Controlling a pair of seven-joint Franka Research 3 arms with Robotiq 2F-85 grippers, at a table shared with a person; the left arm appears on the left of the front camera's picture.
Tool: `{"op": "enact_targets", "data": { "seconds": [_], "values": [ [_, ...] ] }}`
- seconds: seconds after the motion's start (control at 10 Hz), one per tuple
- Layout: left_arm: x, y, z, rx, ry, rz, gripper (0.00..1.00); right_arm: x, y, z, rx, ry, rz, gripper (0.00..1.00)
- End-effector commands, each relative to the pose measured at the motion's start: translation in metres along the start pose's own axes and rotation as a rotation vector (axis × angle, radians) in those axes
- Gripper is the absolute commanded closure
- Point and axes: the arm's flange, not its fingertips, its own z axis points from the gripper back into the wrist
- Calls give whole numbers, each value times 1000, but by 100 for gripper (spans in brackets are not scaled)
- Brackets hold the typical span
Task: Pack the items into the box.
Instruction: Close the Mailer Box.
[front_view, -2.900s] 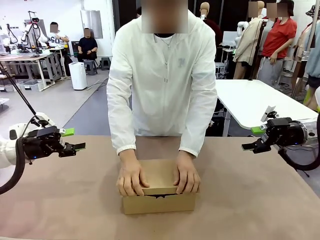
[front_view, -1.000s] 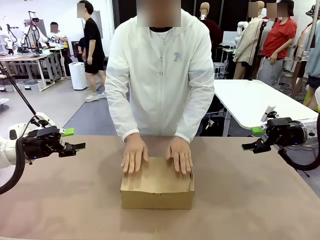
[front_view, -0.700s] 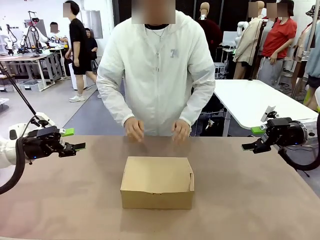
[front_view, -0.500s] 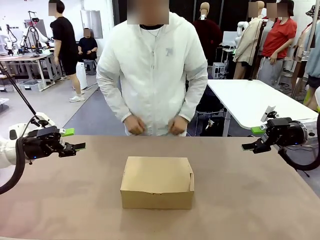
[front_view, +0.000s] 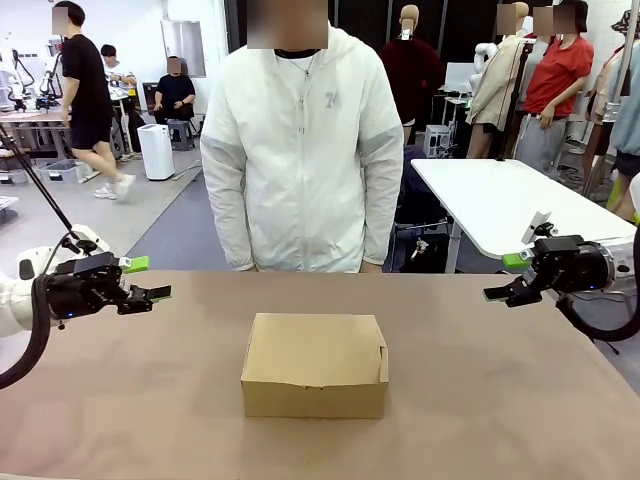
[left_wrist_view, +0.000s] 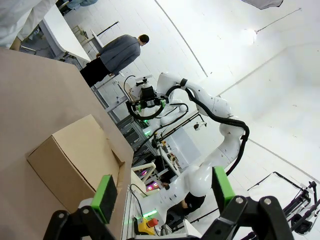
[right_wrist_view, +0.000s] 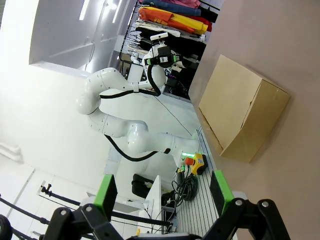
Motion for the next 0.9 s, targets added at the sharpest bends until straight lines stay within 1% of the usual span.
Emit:
{"op": "enact_targets", "data": {
  "seconds": [0.0, 0.8],
  "values": [
    [1, -2, 0, -13, -1, -13, 0, 3, 2, 1, 12, 0, 12, 0],
    [1, -2, 0, -13, -1, -13, 0, 3, 2, 1, 12, 0, 12, 0]
  ]
}}
